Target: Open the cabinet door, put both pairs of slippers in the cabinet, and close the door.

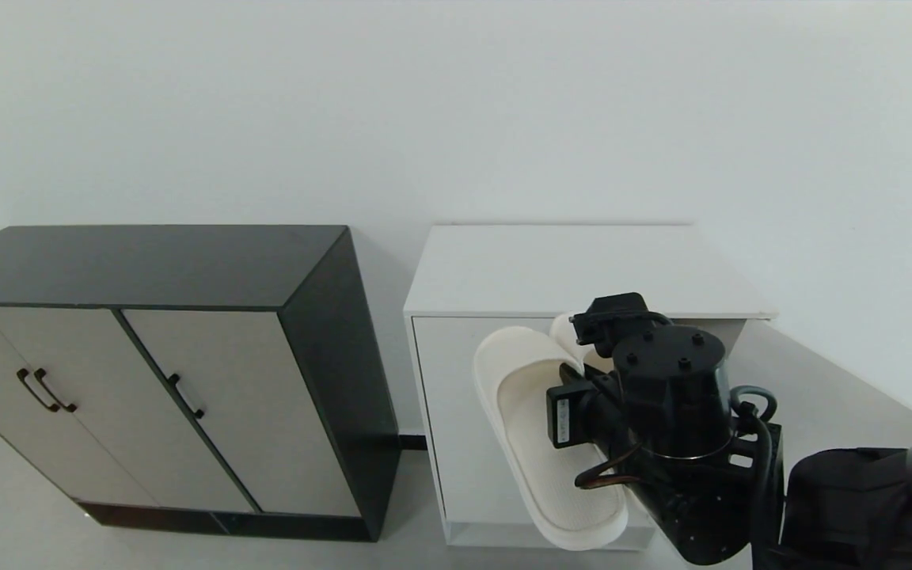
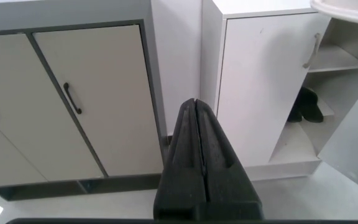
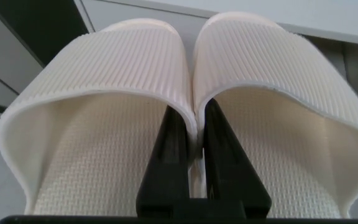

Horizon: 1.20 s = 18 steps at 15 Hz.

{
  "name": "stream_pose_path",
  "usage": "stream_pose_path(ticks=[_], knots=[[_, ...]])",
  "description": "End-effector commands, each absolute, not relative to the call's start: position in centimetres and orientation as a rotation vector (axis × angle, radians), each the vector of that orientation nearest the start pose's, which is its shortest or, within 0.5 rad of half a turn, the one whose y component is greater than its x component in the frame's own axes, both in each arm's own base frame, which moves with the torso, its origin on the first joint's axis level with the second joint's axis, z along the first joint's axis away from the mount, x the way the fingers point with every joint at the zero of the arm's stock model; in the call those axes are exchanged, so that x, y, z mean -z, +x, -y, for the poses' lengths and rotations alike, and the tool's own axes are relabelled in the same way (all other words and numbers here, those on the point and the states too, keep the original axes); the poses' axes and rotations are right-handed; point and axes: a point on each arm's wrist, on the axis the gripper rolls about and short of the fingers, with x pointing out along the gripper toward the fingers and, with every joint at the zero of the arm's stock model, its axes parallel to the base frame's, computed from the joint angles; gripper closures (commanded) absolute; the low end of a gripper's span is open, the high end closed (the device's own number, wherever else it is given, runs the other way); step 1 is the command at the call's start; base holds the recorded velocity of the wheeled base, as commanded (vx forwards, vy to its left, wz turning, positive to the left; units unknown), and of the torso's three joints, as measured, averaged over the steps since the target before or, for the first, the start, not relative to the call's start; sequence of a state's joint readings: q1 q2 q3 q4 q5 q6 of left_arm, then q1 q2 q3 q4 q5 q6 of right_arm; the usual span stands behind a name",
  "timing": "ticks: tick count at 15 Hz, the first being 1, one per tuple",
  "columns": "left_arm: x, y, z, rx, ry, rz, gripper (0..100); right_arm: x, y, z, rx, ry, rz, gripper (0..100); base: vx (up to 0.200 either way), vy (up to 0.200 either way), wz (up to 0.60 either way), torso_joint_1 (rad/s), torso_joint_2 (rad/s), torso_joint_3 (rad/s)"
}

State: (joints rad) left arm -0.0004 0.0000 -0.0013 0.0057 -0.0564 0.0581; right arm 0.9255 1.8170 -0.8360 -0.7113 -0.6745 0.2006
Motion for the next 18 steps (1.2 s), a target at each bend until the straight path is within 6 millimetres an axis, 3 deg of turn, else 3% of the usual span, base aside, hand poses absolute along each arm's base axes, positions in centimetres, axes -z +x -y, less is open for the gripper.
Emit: stream_pose_path(ticks=[1,9,13,18], knots=[[-7.5,-2.3,0.1,0.055,0.057,-0.001,100,-15.9,20.8,-25.3,-0.227,-0.002,-0.219,100,0.0,-0.2,0.0,0.012,0.01,0.002],[-7.5,-2.3,0.1,0.055,0.058,-0.001,100,-15.7,20.7,-25.2,-0.226,-0.008,-0.226,100,0.0,-0.2,0.0,0.003,0.0,0.003],[-7.5,-2.3,0.1,0.055,0.058,-0.001,100,-15.0,21.1,-24.0,-0.203,-0.02,-0.214,100,0.0,0.0,0.0,0.0,0.0,0.0],[-7.5,-2.3,0.1,0.055,0.057,-0.003,100,-14.8,21.0,-23.8,-0.212,-0.042,-0.196,100,0.0,0.0,0.0,0.0,0.0,0.0]])
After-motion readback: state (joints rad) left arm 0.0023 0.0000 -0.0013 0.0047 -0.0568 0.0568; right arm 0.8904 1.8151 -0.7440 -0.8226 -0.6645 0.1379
